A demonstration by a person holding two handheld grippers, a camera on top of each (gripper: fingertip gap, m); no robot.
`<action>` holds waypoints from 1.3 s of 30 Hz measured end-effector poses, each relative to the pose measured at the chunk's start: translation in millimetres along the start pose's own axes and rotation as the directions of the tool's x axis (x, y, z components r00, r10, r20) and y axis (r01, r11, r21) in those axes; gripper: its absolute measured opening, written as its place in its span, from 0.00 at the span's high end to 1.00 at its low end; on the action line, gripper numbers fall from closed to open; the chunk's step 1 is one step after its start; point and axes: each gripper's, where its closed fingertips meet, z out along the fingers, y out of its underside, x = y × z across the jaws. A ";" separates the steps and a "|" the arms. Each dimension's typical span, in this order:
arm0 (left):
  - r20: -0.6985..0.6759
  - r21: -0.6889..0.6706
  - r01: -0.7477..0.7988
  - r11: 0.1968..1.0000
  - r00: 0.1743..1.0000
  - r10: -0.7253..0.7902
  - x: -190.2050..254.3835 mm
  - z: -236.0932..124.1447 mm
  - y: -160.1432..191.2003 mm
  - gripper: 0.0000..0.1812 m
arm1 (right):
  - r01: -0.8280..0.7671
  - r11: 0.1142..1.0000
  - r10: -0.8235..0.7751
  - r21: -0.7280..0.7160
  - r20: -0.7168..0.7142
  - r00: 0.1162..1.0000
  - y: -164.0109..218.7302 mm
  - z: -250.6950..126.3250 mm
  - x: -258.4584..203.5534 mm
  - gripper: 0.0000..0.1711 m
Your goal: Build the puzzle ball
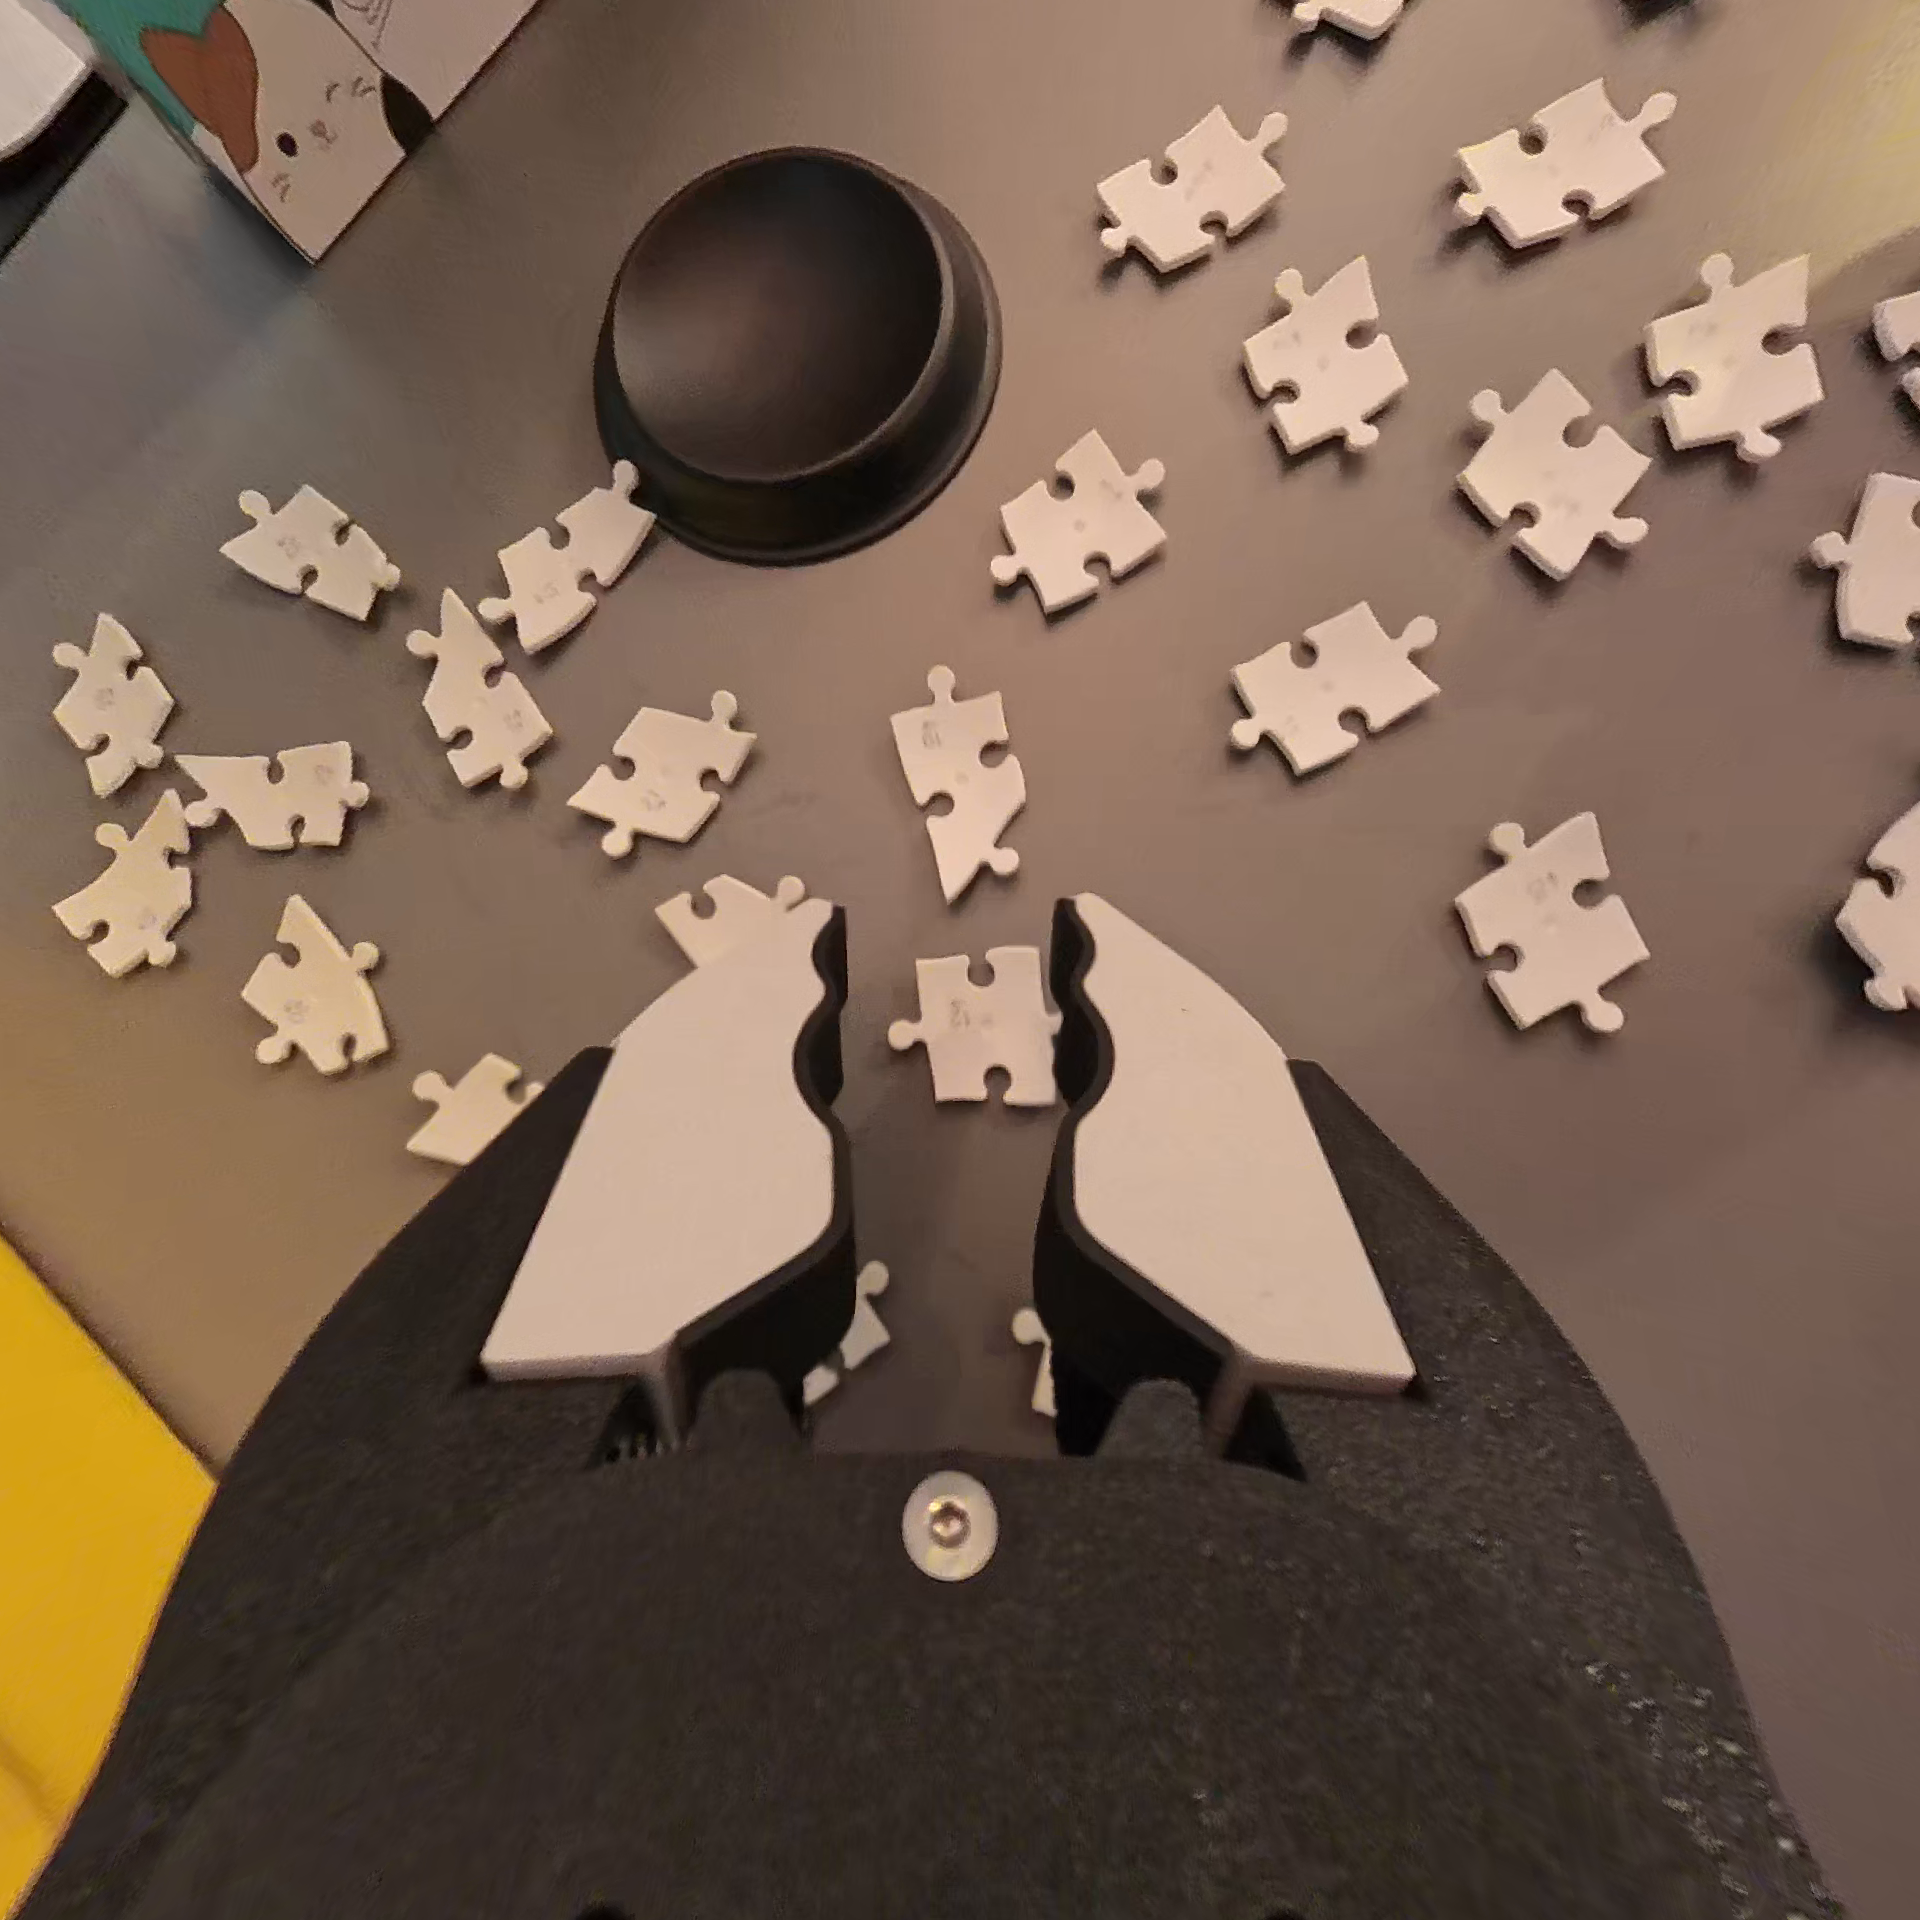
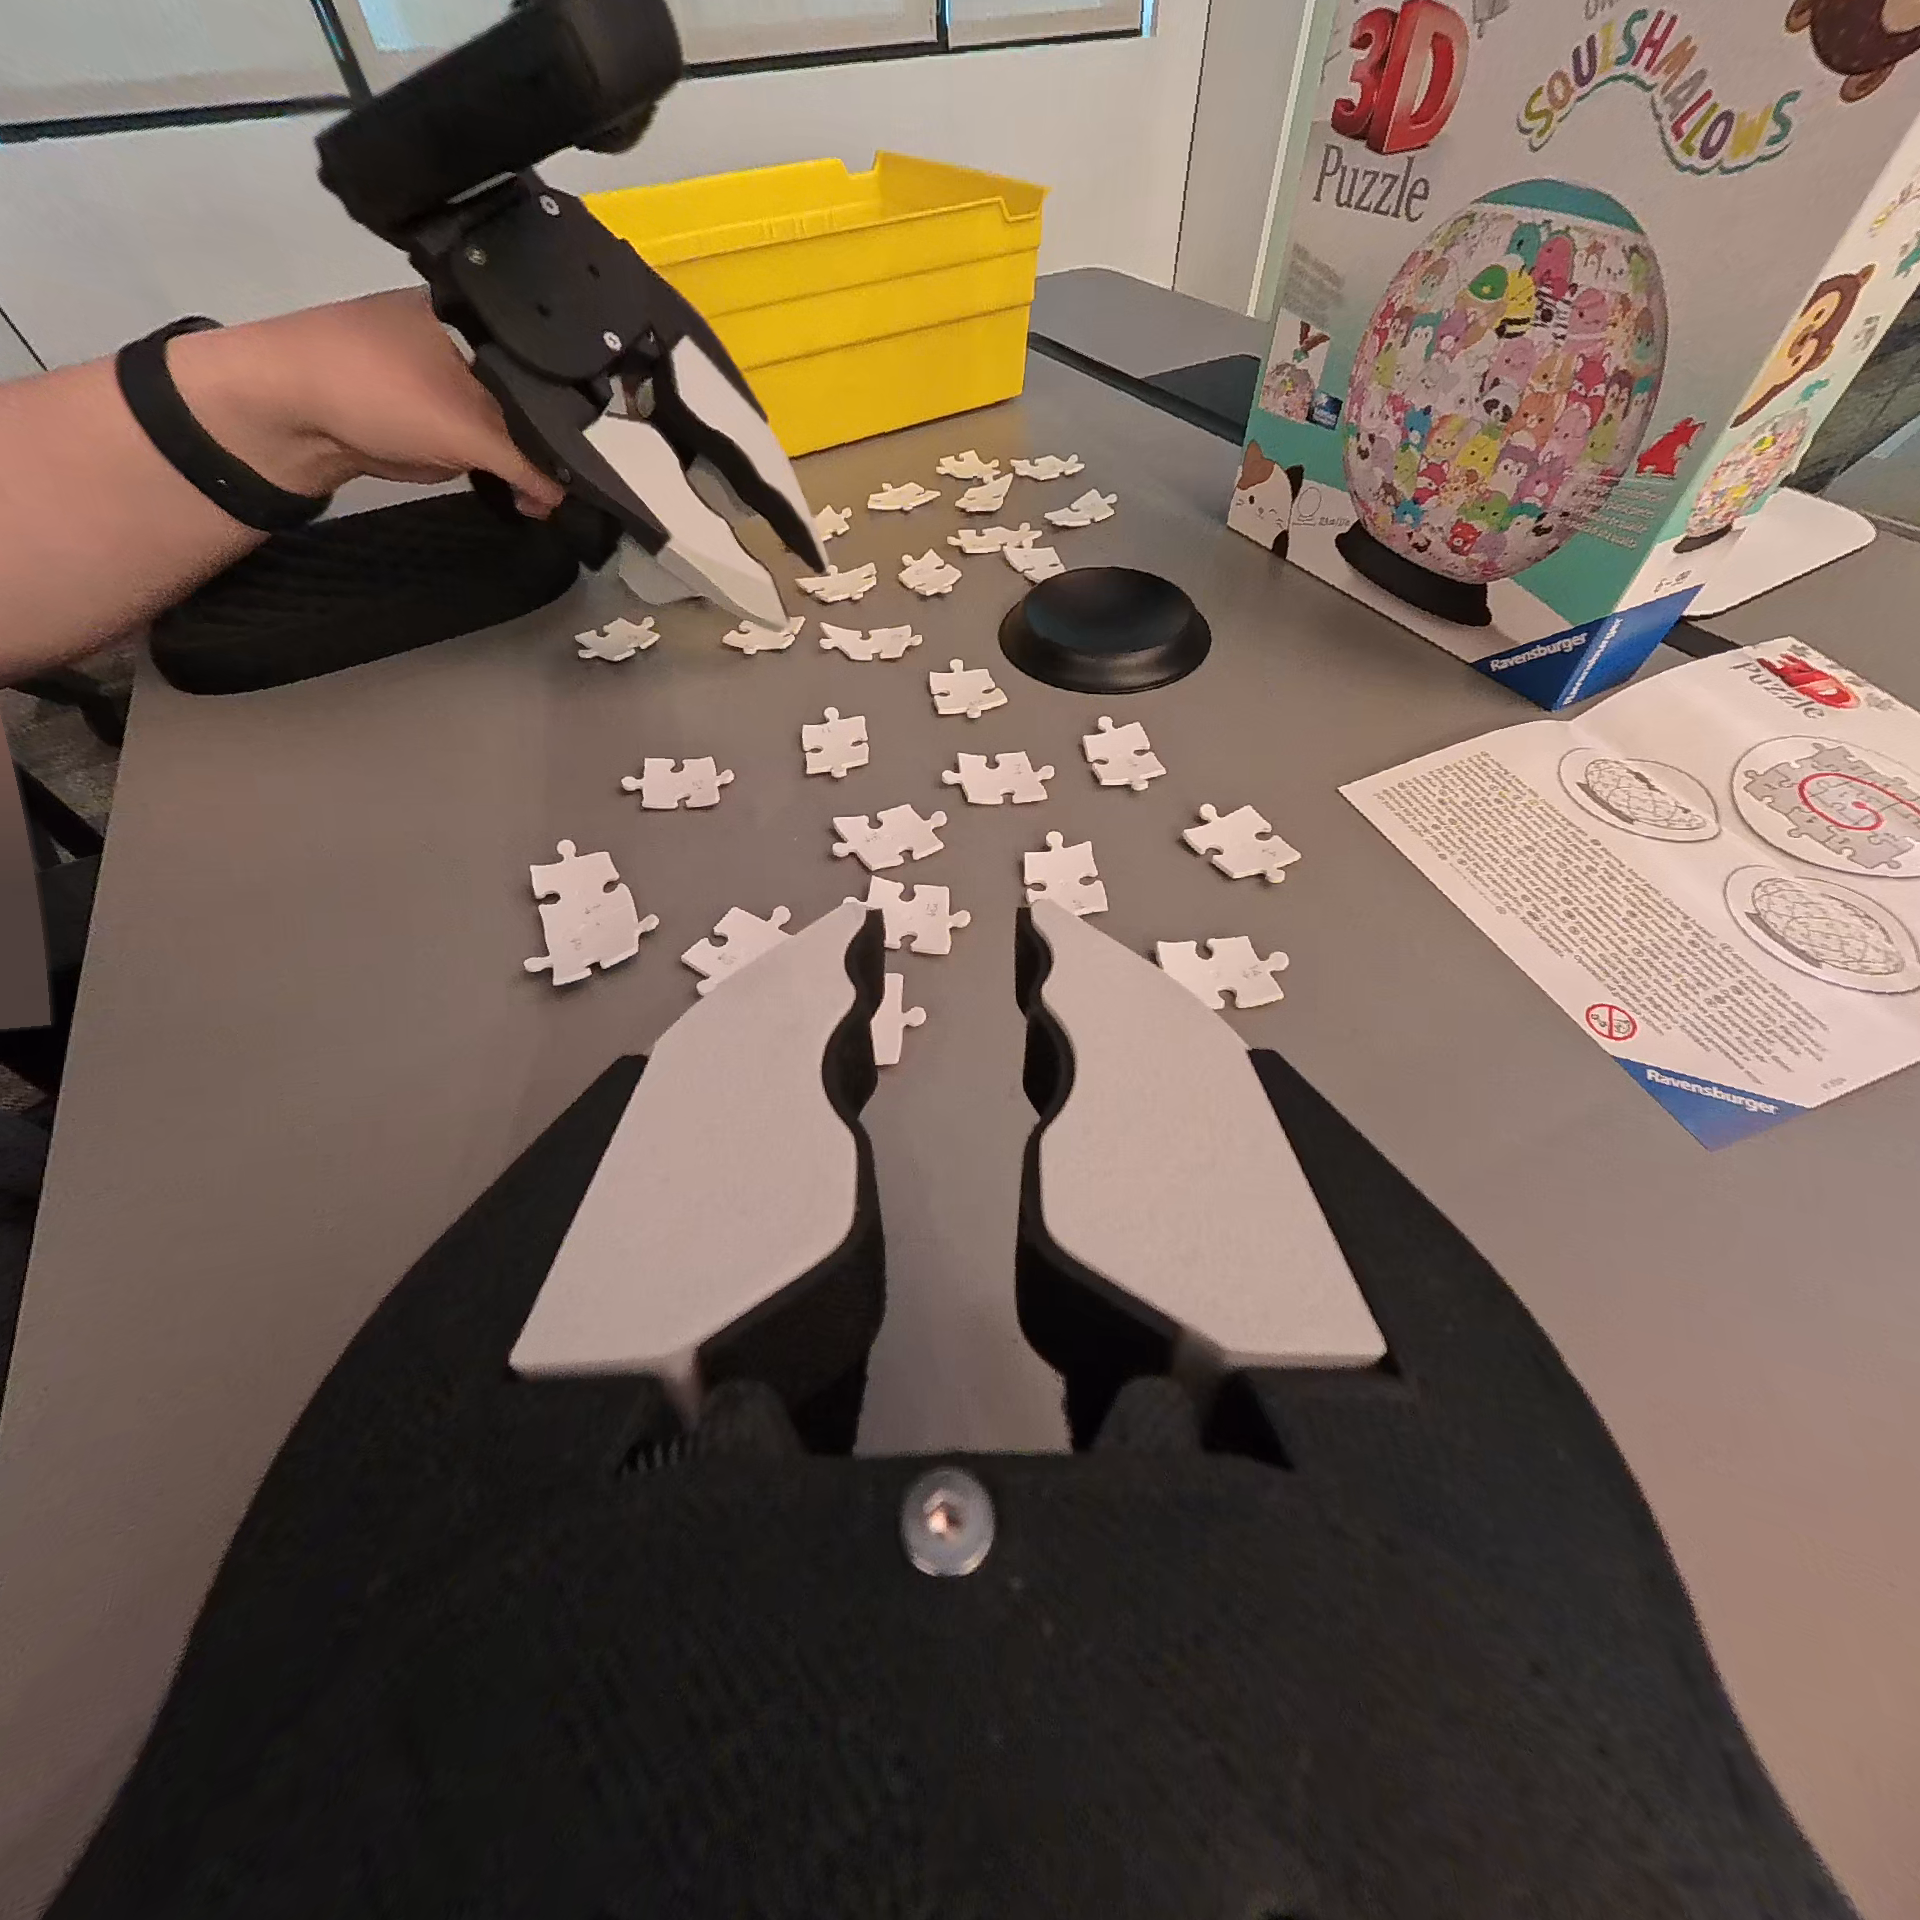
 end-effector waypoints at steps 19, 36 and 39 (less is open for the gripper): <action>-0.077 0.079 -0.160 0.984 0.983 0.166 20.7 -11.6 -26.1 0.77 | 0.013 1.000 -0.013 0.018 0.001 1.000 -3.4 -3.2 -1.7 0.85; -0.269 0.066 -0.420 0.905 0.866 0.422 24.3 45.6 -53.7 0.76 | 0.000 1.000 0.000 -0.004 0.009 1.000 2.3 -0.4 -0.6 0.85; -0.305 0.049 -0.419 0.907 0.858 0.413 22.9 54.6 -54.0 0.75 | 0.001 1.000 -0.001 -0.005 0.018 1.000 2.1 -0.3 -2.0 0.85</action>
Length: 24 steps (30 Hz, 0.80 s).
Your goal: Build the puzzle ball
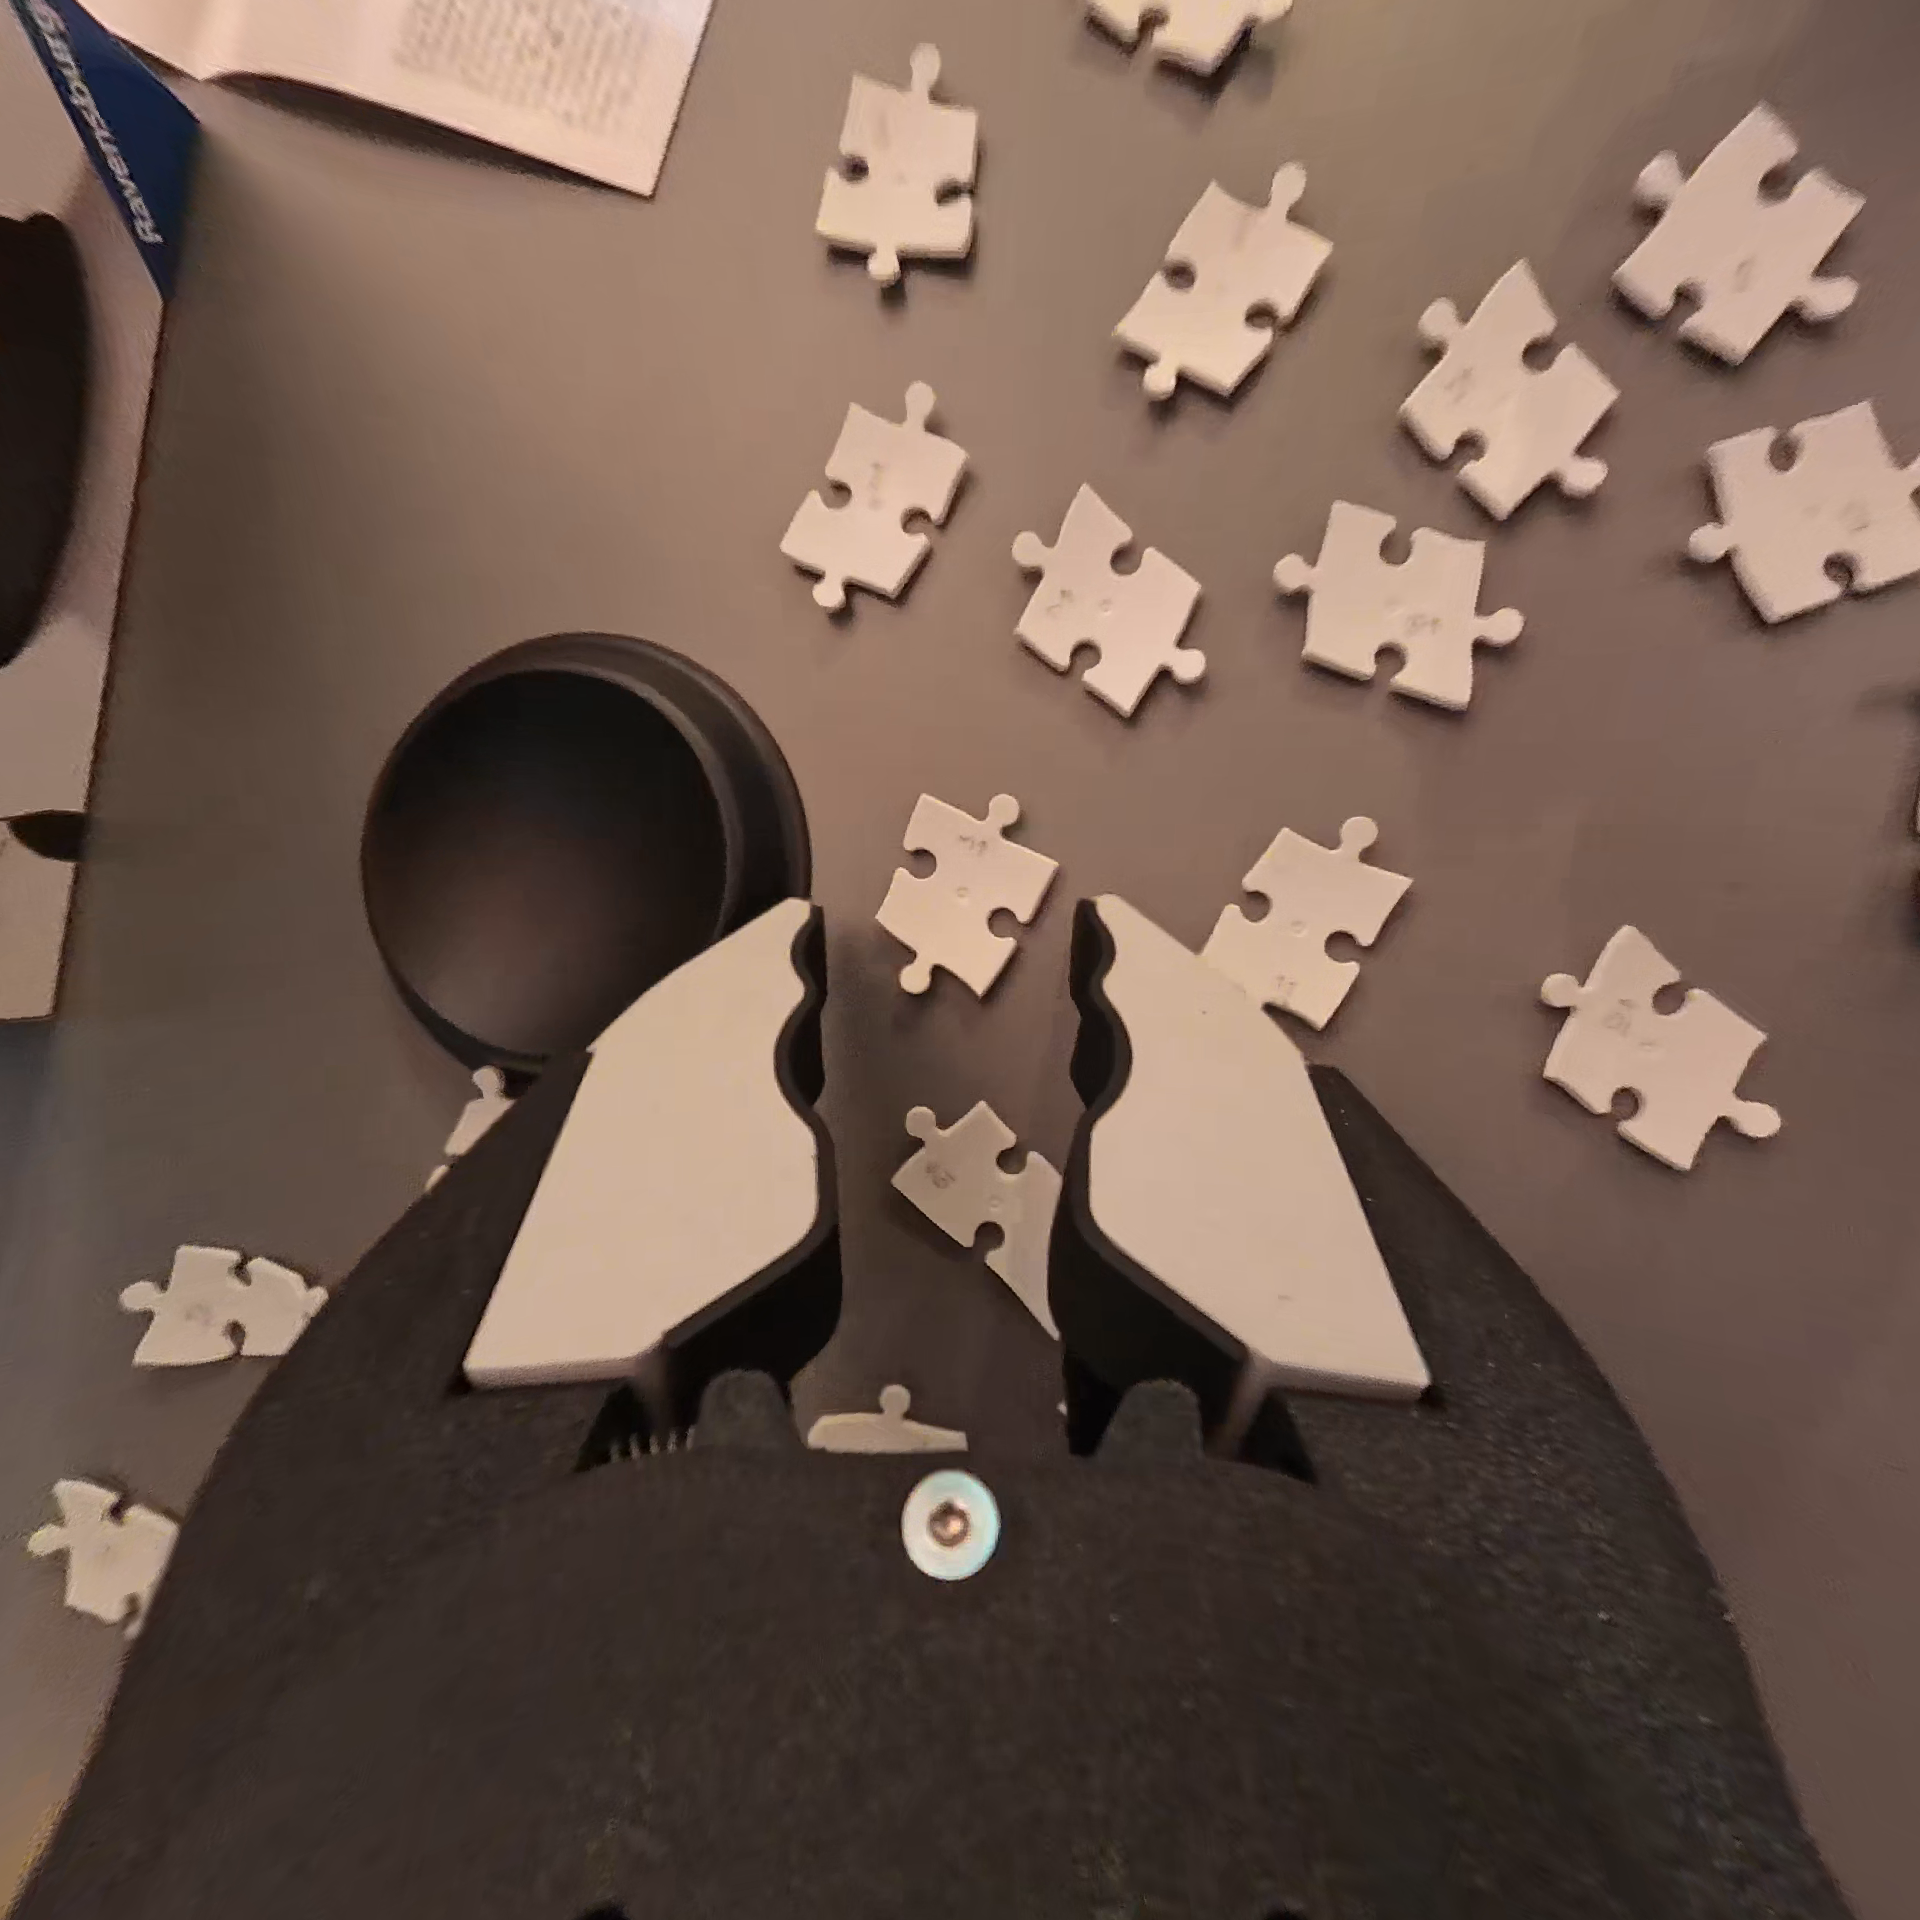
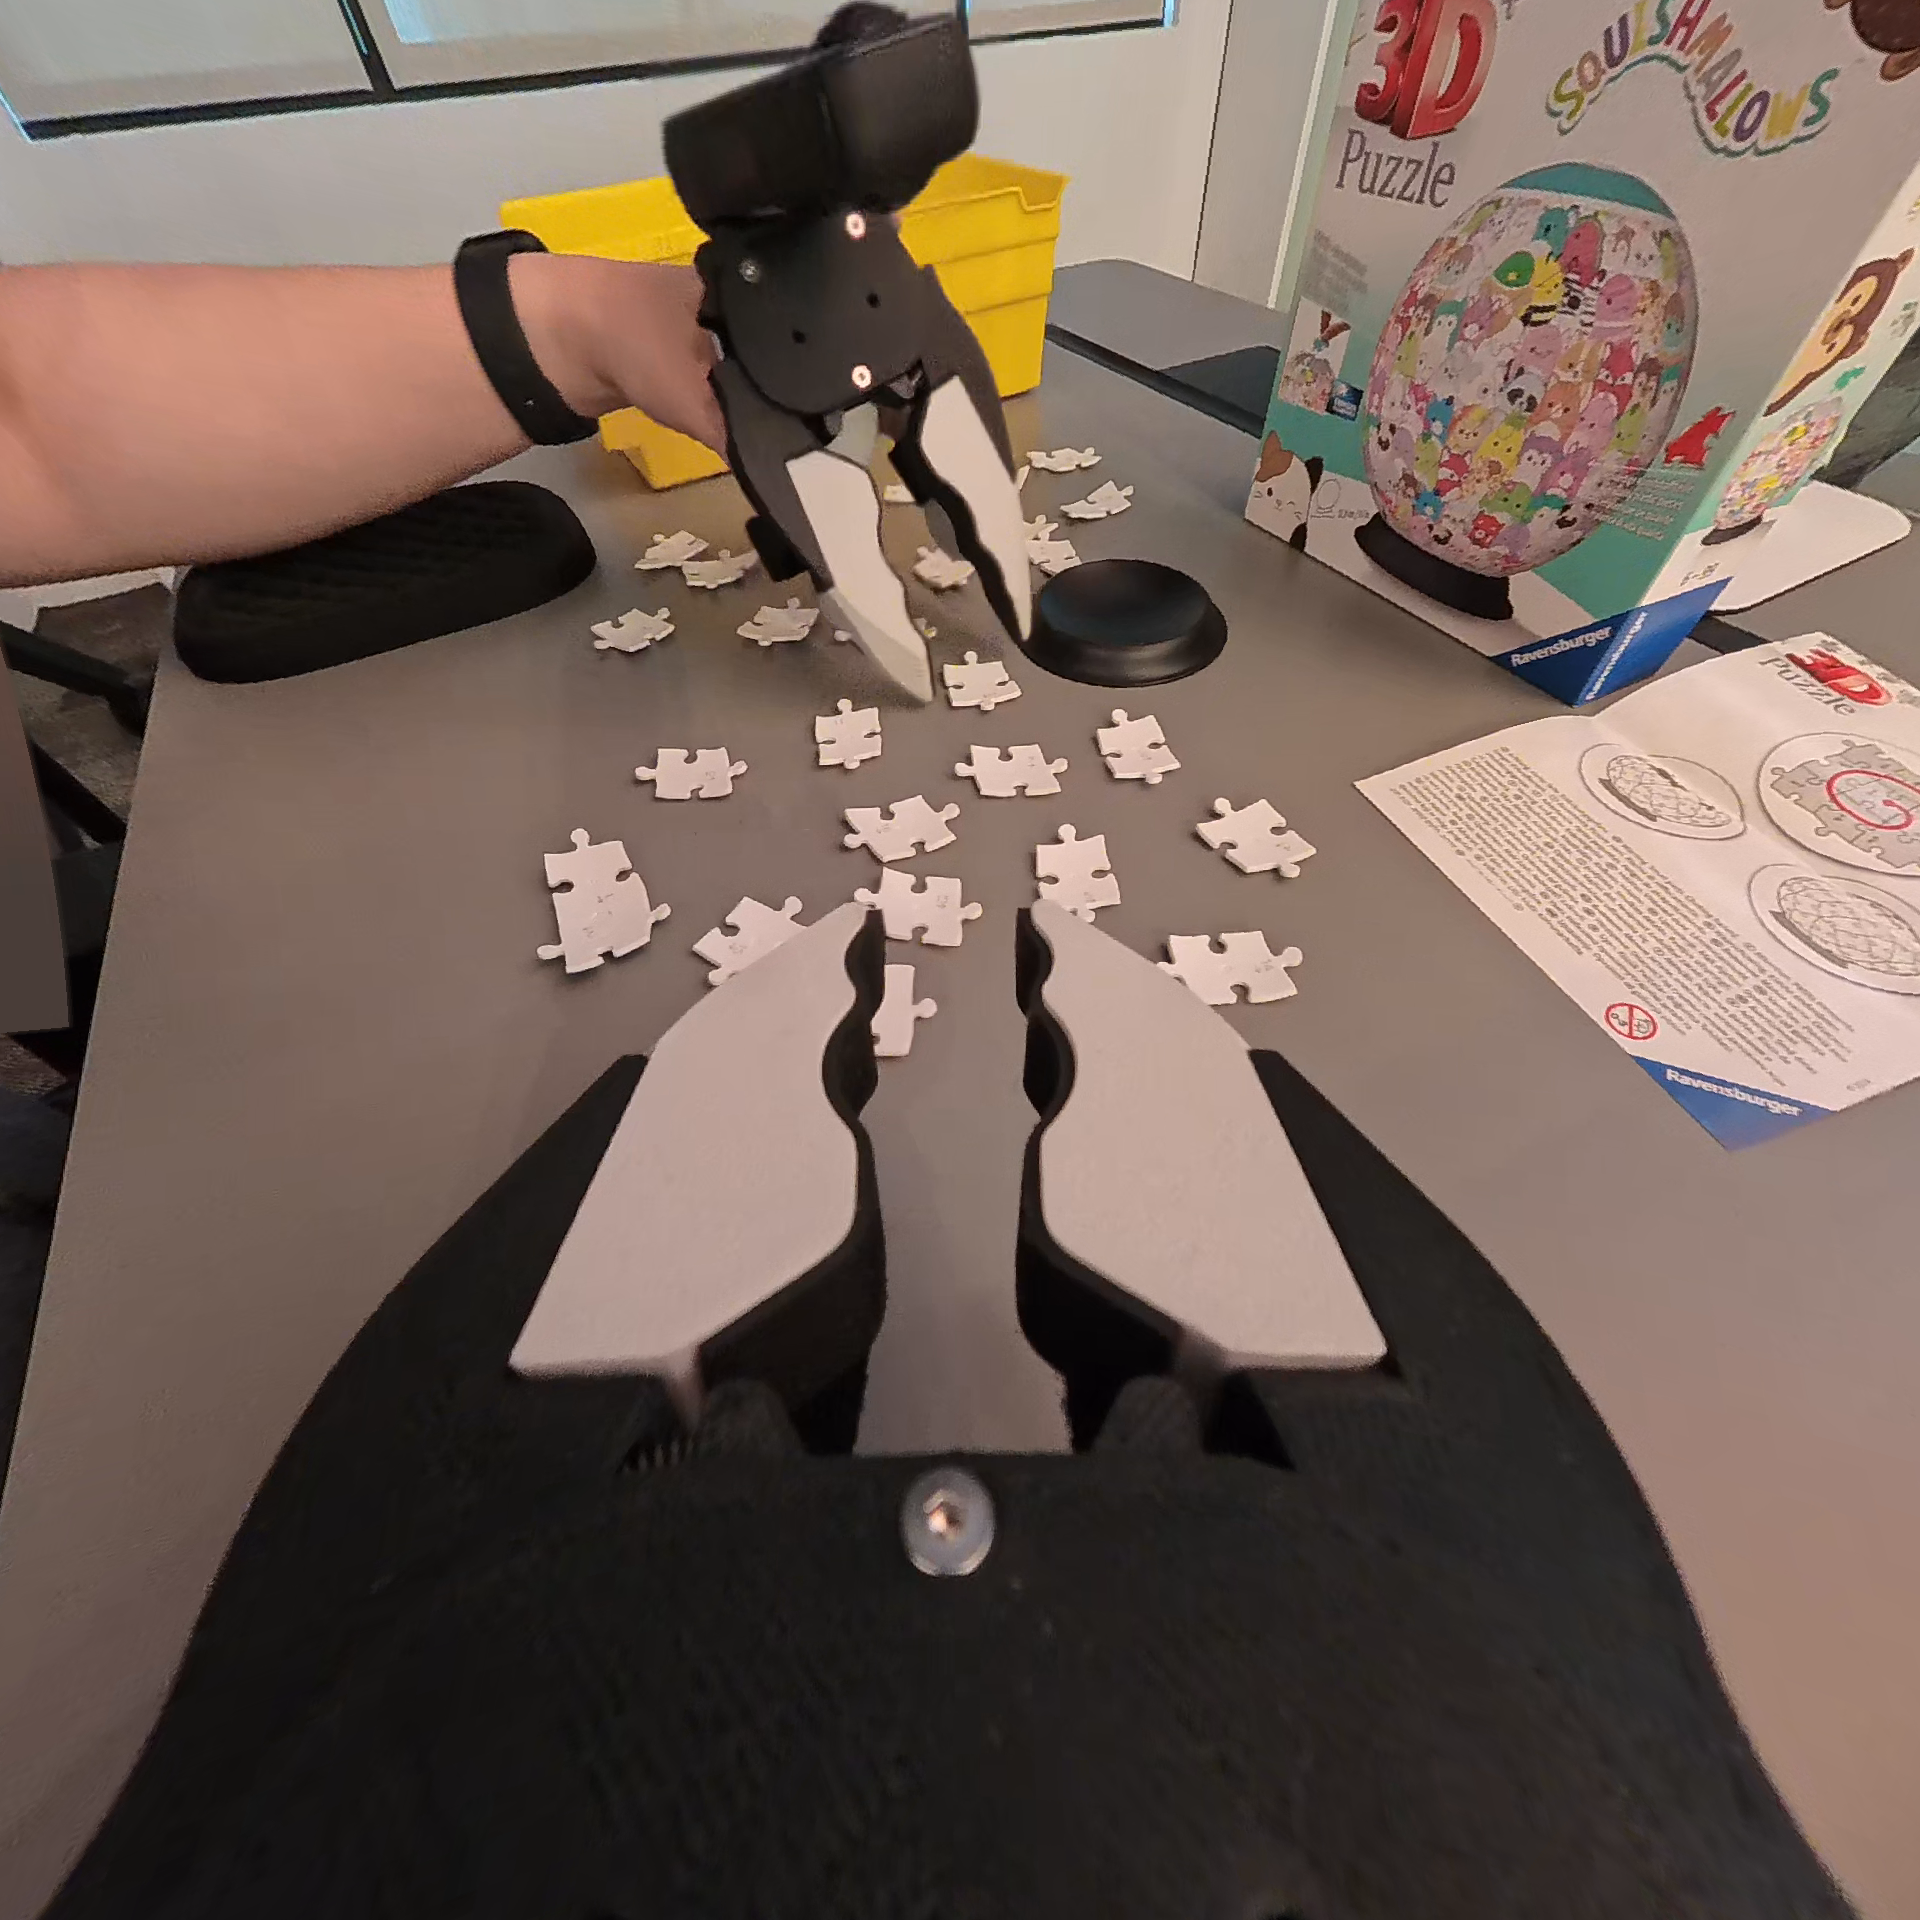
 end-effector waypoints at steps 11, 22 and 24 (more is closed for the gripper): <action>-0.102 0.027 0.035 0.999 0.994 -0.032 -1.1 4.4 0.7 0.84 | 0.043 0.997 -0.041 -0.057 0.028 0.999 7.9 5.6 -9.0 0.85; -0.133 0.058 0.050 0.997 0.990 -0.042 1.9 0.4 -0.1 0.97 | 0.050 0.997 -0.048 -0.054 0.034 0.998 7.0 5.3 -10.6 0.85; -0.127 0.048 0.043 0.998 0.991 -0.037 1.2 0.5 2.8 0.99 | 0.051 0.997 -0.049 -0.054 0.035 0.998 7.1 5.4 -10.8 0.85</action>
